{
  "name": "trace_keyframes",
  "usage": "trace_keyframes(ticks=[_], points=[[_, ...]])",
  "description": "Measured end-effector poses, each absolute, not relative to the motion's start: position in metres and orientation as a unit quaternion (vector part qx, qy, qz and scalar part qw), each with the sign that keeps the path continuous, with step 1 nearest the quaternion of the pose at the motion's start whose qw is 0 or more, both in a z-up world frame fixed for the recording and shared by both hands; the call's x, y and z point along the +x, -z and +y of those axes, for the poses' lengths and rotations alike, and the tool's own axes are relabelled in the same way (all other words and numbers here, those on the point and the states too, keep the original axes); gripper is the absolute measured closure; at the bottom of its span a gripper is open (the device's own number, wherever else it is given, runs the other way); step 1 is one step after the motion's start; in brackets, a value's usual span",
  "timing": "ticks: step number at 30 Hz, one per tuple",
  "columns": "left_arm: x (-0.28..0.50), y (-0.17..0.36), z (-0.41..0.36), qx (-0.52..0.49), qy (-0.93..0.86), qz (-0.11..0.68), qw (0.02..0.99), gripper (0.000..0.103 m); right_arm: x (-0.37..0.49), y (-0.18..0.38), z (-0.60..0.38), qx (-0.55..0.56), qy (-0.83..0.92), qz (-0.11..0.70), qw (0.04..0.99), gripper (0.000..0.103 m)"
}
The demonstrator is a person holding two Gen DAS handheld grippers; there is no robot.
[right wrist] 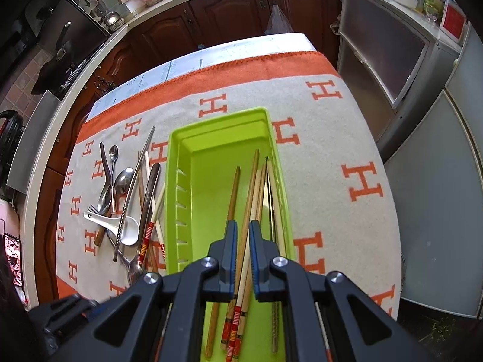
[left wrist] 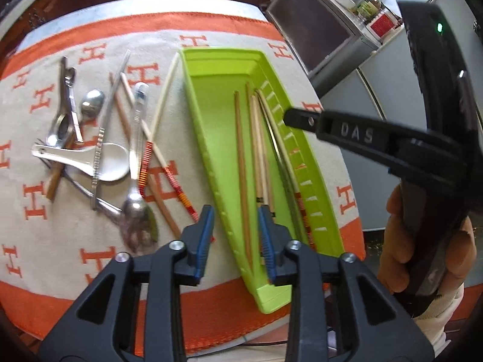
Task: Organize utensils
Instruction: 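Carry both chopsticks over the green tray and open both grippers inside, then move both open grippers back over the utensil pile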
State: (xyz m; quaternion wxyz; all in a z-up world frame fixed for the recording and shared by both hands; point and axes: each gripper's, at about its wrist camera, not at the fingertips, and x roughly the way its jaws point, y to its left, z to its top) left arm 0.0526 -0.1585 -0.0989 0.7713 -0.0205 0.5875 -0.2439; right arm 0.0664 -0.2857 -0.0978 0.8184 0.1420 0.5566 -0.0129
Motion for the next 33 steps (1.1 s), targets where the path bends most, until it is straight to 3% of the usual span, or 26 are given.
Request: trace_keyframes(ticks=[13, 33], points=[[0.066, 0.079, -0.086, -0.016, 0.156, 0.549, 0.821, 0.073, 0.048, 0.111, -0.27, 0.151, 0.007, 0.569, 0.808, 0.095], [0.066, 0.073, -0.037, -0.017, 0.105, 0.52, 0.847, 0.073, 0.045, 0.091, -0.226, 0.156, -0.029, 0.558, 0.815, 0.095]])
